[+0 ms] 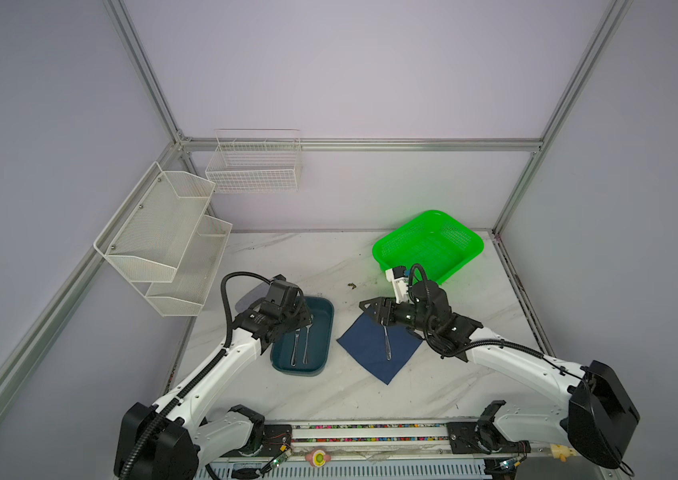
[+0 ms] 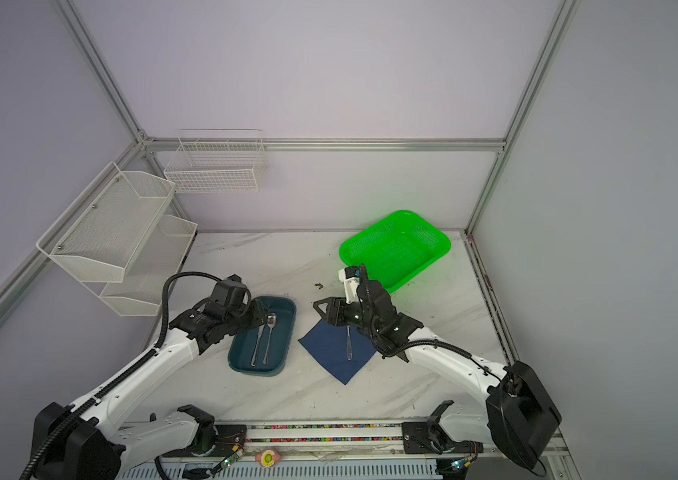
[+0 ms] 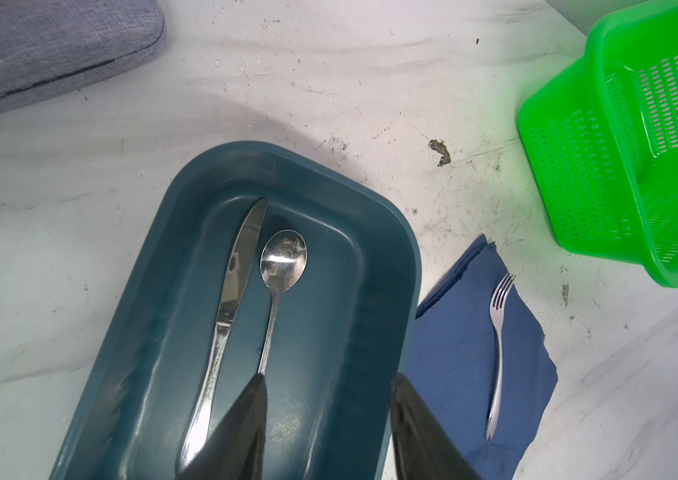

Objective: Place the utensils on the paper napkin and roll it up
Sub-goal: 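Move the left gripper back over the tray while the right gripper shifts toward the napkin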

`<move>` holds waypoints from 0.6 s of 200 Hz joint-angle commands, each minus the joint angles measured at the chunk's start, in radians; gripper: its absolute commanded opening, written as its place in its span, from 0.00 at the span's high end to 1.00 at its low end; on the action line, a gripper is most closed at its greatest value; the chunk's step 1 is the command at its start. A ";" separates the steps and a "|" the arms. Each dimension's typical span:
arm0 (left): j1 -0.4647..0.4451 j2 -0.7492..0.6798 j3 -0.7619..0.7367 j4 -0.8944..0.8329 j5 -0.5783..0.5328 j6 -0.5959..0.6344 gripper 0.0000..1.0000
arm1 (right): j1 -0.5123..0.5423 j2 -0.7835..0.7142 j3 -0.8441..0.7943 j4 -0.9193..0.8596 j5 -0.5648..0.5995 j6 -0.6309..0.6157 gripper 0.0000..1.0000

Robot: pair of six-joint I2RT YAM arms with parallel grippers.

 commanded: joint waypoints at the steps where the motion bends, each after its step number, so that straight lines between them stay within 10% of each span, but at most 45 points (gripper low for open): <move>1: 0.027 0.035 -0.020 0.018 0.078 0.035 0.55 | 0.047 0.055 0.047 -0.046 0.064 -0.025 0.43; 120: 0.108 0.224 -0.007 0.036 0.226 0.110 0.69 | 0.173 0.273 0.121 -0.040 0.124 0.080 0.38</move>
